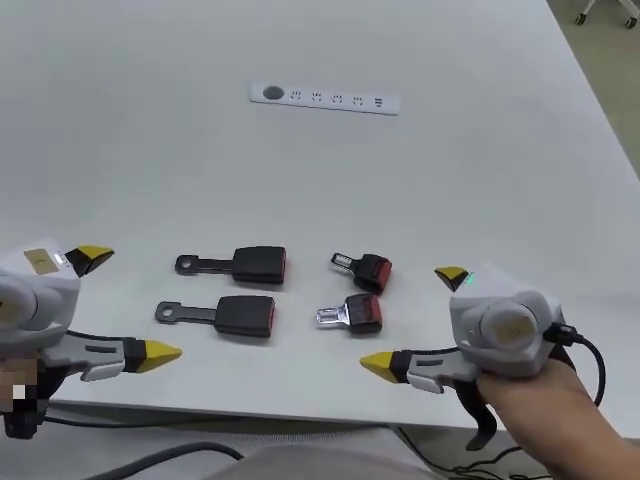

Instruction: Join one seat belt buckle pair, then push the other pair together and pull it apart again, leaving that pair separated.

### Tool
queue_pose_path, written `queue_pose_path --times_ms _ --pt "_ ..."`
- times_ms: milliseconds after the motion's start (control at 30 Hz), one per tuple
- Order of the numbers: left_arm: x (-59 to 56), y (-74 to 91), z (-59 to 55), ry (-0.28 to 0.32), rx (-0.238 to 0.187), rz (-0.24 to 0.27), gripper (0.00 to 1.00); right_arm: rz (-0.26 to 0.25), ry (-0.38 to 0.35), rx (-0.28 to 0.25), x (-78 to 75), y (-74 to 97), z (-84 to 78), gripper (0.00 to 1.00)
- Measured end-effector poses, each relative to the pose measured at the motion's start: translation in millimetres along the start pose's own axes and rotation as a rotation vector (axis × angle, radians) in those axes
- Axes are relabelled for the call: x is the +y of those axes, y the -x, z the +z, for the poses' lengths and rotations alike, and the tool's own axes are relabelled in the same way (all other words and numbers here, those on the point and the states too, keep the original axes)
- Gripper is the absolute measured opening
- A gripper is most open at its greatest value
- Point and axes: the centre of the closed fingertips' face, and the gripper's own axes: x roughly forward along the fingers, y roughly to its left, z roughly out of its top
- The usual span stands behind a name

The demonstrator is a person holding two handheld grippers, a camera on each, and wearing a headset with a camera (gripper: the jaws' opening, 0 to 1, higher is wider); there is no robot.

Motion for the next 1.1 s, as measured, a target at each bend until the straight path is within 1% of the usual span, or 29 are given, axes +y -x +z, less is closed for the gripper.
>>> queue_pose_path --times_ms 233,300,333,367,600,800,900,1100 --pt "-1.8 -0.5 1.7 -0.006 -0.002 -0.008 0.95 -0.001 0.004 0.002 -1.6 1.6 -0.3 0.95" --pt "-1.8 -0.5 2.9 -0.010 -0.001 -0.001 0.96 -0.005 -0.005 0.006 -1.7 1.8 -1.1 0.94" --pt "-1.8 0.1 2.7 -0.008 -0.001 0.000 0.95 -0.003 -0.026 0.013 -1.3 1.8 -2.6 0.94" --pt "-2.2 0.3 2.8 -0.005 -0.001 -0.002 0.95 -0.002 -0.032 0.011 -1.0 2.0 -1.9 0.93" --pt "-2.5 -0.8 3.5 -0.006 -0.002 -0.005 0.95 0.001 -0.023 0.007 1.4 3.1 1.9 0.93" --pt "-2.8 -1.7 4.6 -0.010 -0.001 -0.011 0.95 0.003 -0.022 0.008 0.5 1.9 1.7 0.93" --pt "-3.0 -2.2 5.4 -0.010 -0.001 -0.014 0.94 0.006 -0.044 0.006 0.1 1.5 2.8 0.92" --pt "1.2 -1.4 7.6 0.001 -0.009 0.004 0.93 -0.001 -0.070 0.007 -1.9 1.6 2.6 0.89"
